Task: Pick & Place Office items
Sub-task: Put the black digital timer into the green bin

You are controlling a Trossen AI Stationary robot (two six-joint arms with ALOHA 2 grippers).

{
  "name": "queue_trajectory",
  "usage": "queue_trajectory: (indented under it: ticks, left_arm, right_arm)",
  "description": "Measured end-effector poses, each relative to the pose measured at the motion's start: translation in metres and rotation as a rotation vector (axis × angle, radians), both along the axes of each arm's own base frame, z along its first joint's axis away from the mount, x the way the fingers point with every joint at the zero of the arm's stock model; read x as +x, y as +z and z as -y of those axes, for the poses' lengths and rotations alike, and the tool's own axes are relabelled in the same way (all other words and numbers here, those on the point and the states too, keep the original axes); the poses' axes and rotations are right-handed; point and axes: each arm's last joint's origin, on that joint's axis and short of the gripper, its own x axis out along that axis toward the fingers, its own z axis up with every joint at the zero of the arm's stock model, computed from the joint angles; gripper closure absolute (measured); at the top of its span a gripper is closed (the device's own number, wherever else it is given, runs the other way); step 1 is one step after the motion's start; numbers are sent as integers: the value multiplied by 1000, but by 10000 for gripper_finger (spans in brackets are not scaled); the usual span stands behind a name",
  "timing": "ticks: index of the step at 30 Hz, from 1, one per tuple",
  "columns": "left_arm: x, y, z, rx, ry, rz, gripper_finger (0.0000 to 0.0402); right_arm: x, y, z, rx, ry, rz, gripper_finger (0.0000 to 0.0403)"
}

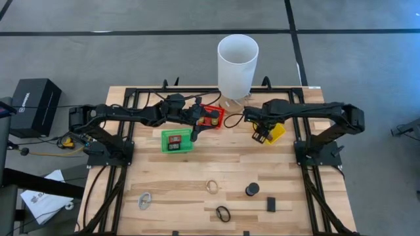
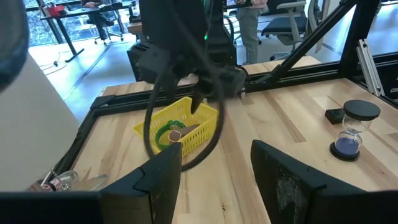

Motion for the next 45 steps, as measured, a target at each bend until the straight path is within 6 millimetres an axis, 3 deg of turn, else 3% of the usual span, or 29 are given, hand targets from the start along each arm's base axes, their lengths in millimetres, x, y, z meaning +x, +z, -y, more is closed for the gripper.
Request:
queue_trajectory:
  ticks: [6, 12, 19, 30, 37, 45]
  left_arm:
    - [0, 0, 0, -39, 9, -2, 215]
    - [0, 0, 0, -112, 26, -6, 215]
    - [-1, -8, 6, -140, 15, -36, 215]
    - [3, -11, 37, -142, -79, -53, 215]
    - [5, -12, 61, -141, -154, -59, 215]
    - [5, -11, 76, -138, -202, -62, 215]
  right_arm:
    - [-2, 27, -18, 100, 252, 230, 206]
    - [-5, 53, -41, 87, 564, 530, 216]
    - [-21, 44, -49, 125, 896, 846, 222]
    - [-29, -16, -10, -40, 733, 1031, 224]
    - [-21, -23, 14, -64, 609, 1035, 225]
    - [-7, -27, 24, -64, 589, 1023, 225]
